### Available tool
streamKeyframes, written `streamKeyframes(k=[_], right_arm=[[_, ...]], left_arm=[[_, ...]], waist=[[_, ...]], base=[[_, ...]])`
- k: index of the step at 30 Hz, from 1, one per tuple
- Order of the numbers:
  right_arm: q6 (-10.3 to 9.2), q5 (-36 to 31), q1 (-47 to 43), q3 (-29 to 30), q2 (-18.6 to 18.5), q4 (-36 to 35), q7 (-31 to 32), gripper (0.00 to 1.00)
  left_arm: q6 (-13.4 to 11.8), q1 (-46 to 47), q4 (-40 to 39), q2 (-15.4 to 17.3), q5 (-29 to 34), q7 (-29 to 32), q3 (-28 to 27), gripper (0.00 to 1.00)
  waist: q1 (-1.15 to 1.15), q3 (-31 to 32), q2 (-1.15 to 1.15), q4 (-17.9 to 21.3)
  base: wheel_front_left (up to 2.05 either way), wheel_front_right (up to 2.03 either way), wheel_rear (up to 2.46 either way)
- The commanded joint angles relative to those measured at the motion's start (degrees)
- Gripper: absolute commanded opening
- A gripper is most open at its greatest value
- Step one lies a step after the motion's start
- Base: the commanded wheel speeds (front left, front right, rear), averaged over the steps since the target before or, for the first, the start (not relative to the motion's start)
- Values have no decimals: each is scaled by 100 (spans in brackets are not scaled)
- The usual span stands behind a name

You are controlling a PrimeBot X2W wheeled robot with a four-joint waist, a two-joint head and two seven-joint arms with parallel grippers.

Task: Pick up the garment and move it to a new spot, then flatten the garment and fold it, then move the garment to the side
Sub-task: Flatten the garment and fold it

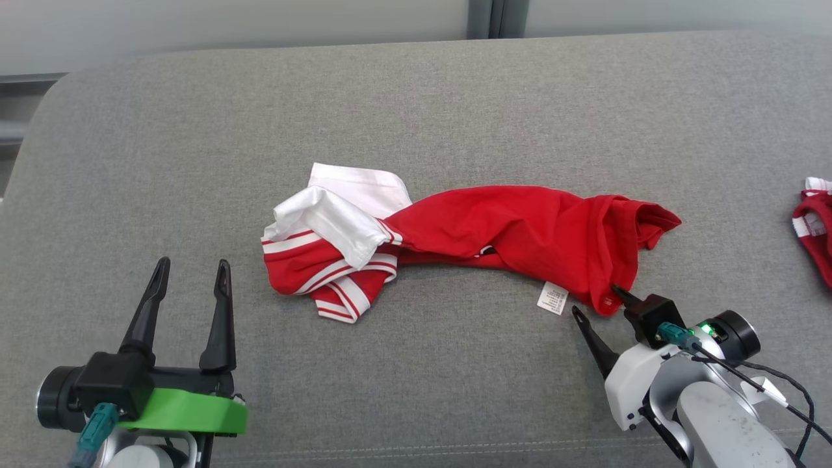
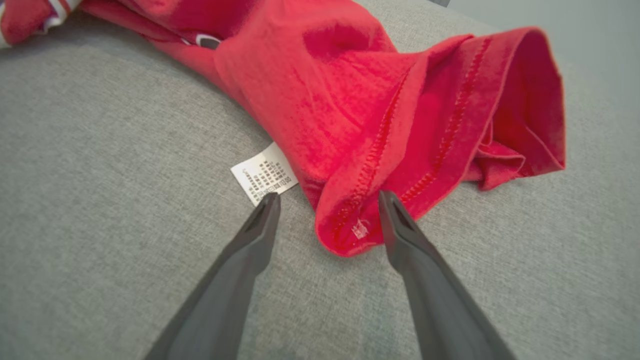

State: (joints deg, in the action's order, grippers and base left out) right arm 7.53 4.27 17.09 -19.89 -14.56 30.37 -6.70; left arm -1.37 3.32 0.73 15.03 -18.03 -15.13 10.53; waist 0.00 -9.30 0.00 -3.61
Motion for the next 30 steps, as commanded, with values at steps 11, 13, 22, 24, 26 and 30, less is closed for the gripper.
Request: streamKeyframes(k=[11,13,22,24,26,30], right_arm=[[-8,417,217,-65,129,284,-253,0],[-8,538,123,-91,146,51,-142,0],[-8,1960,-396,230,87,-1998,1151,0],[-8,2317,-424,471,54,-2439,1438,0],[-8,2543,-339,732,-13,-2703,1656,0],[-5,2780,-89,1088,-65,-2764,1904,0]], left_arm=[[87,40,16,-114,149,-1,-185,100],[102,26,1,-123,174,-1,-209,100],[147,13,-59,-127,239,-1,-325,100],[158,61,-73,-127,257,-1,-353,100],[179,115,-84,-137,275,-1,-356,100],[212,165,-83,-146,279,-1,-359,100]], waist=[[0,-91,0,108],[0,-96,0,174],[0,-205,0,442],[0,-248,0,465],[0,-292,0,473],[0,-367,0,462]], base=[[0,0,0],[0,0,0],[0,0,0],[0,0,0],[0,0,0],[0,0,0]])
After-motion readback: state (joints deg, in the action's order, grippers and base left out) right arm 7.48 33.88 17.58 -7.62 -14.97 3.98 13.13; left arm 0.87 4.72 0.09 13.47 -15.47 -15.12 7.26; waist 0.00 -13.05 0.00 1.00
